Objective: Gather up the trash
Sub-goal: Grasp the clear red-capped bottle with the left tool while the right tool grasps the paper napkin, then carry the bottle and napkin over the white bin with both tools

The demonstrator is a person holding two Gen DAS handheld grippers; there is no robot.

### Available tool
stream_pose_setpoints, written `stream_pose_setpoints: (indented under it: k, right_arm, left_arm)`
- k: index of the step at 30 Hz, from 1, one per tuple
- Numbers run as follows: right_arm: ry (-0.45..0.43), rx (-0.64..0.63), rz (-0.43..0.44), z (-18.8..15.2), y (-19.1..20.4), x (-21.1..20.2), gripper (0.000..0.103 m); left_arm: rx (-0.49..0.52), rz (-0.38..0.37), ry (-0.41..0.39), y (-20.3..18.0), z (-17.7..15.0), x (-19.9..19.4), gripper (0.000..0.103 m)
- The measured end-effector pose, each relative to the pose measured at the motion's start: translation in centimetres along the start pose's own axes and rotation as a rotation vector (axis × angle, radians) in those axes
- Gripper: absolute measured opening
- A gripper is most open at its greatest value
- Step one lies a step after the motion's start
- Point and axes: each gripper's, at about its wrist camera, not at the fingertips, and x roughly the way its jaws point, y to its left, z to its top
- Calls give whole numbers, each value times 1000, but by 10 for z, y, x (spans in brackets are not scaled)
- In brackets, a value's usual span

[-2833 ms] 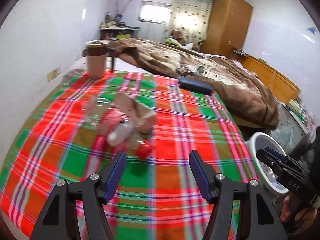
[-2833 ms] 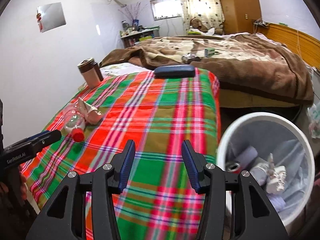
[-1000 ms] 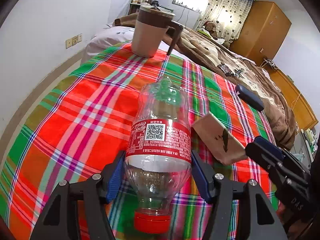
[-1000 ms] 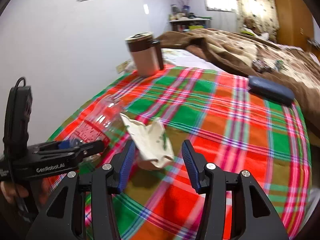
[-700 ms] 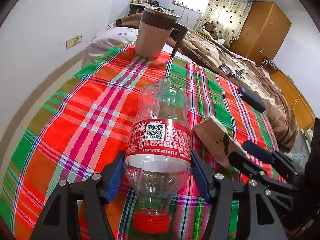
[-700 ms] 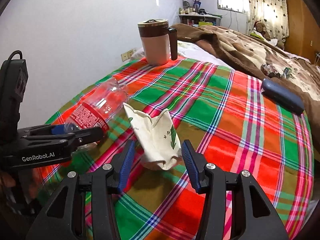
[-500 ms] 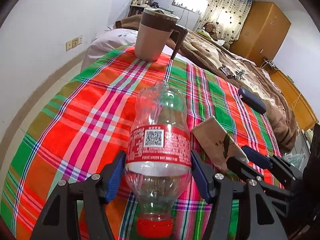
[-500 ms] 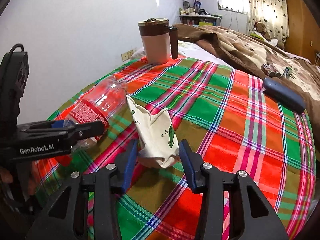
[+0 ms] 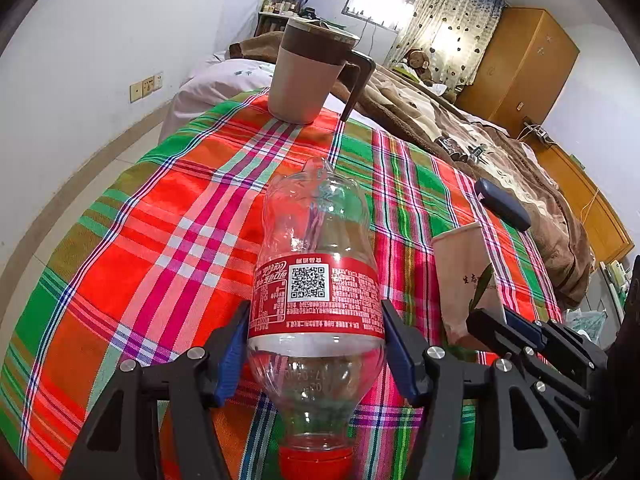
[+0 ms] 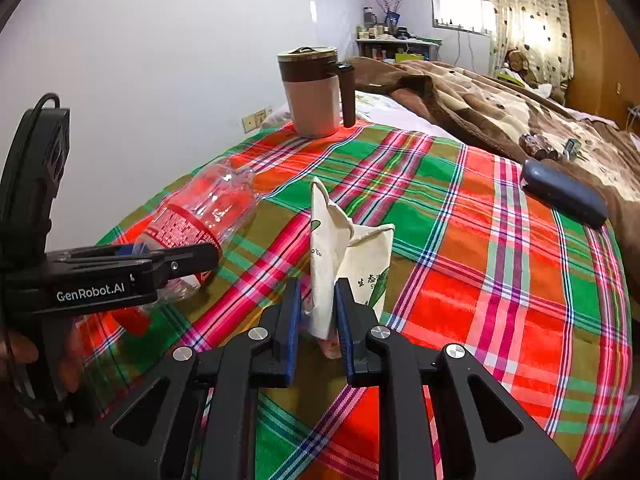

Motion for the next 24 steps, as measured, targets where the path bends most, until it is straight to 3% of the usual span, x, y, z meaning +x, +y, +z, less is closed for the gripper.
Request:
stream_pose_setpoints:
  k: [12, 24]
  right_arm:
    - [-29, 75, -10, -5, -10, -11, 17]
    - [-90, 138, -34, -17, -23, -52, 17]
  left_arm:
    - [44, 5, -23, -15, -16, -19, 61]
    - [118, -12, -64, -49, -36, -56, 61]
